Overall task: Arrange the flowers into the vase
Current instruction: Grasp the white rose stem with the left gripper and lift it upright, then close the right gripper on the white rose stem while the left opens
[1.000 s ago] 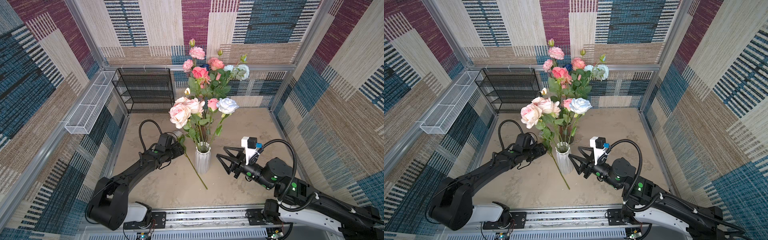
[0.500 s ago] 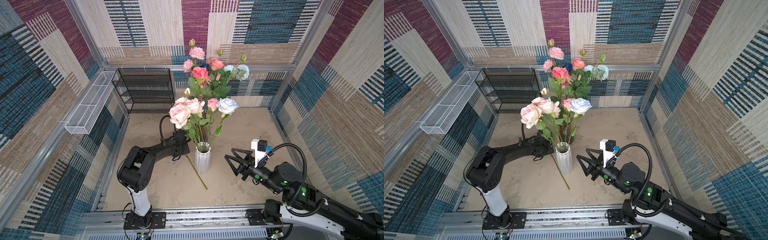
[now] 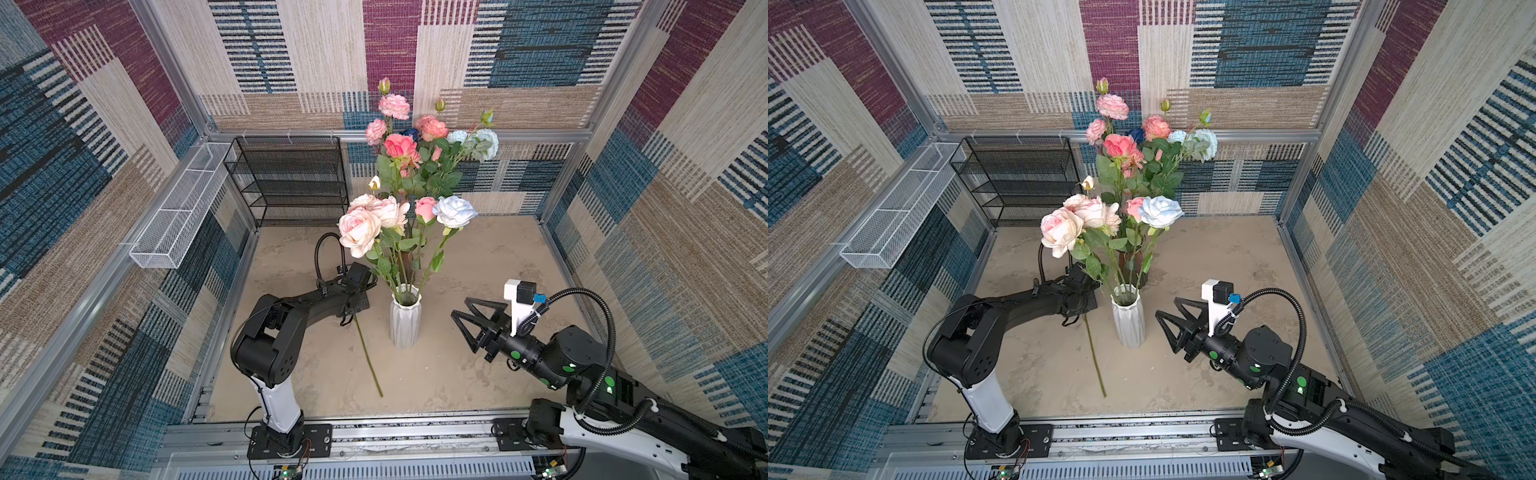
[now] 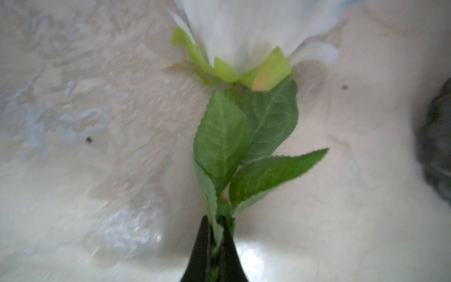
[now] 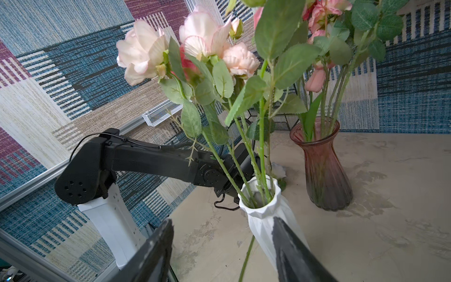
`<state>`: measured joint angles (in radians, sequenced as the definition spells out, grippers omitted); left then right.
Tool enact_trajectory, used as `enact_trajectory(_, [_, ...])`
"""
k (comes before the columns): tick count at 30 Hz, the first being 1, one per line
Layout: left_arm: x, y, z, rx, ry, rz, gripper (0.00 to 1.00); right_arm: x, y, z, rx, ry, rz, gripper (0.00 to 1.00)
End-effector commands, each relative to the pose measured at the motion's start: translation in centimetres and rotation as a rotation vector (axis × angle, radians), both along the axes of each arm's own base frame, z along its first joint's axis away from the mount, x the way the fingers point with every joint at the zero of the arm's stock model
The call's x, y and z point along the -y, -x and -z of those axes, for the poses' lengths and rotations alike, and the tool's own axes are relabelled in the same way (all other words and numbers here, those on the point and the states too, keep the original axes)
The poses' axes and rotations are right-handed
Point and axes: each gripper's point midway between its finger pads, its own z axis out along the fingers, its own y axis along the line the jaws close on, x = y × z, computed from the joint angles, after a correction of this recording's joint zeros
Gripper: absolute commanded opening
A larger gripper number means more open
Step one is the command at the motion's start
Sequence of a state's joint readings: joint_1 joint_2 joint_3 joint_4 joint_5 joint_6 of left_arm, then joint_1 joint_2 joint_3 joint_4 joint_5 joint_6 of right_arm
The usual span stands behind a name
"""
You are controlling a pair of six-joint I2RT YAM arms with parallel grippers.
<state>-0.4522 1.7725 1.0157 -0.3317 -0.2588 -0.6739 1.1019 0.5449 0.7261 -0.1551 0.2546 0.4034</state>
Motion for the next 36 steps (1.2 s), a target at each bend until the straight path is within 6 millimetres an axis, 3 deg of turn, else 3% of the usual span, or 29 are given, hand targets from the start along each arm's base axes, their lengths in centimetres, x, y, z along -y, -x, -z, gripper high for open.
enact_trajectory(1, [-2.3, 2.4, -0.9, -0.033, -0.082, 0.005, 0.0, 0.2, 0.0, -0.4, 0.001, -0.021, 0.006, 0.66])
enact_trajectory(6, [-3.9, 4.5, -5.2, 0.072, -0.077, 0.002, 0.0, 0.4, 0.1, -0.7, 0.004, -0.026, 0.007, 0.66])
enact_trajectory(11, [-4.7, 7.1, -11.9, 0.249, 0.04, 0.002, 0.0, -0.7, 0.6, -1.3, 0.026, -0.009, -0.05, 0.67])
enact_trajectory(21, [-6.6, 13.6, -30.9, 0.737, 0.283, 0.067, 0.0, -4.7, 2.0, -2.8, 0.079, 0.028, -0.225, 0.67])
enact_trajectory(28, [-2.3, 18.6, -42.2, 1.025, 0.545, 0.42, 0.0, -7.4, 4.5, -5.9, 0.161, 0.037, -0.422, 0.69])
enact_trajectory(33, [-0.5, 22.3, -48.1, 1.163, 0.68, 0.612, 0.0, -10.3, 5.8, -7.8, 0.178, 0.053, -0.568, 0.69])
enact_trajectory(36, [0.6, 24.3, -50.6, 1.219, 0.761, 0.728, 0.0, -12.5, 6.8, -9.0, 0.195, 0.043, -0.664, 0.7])
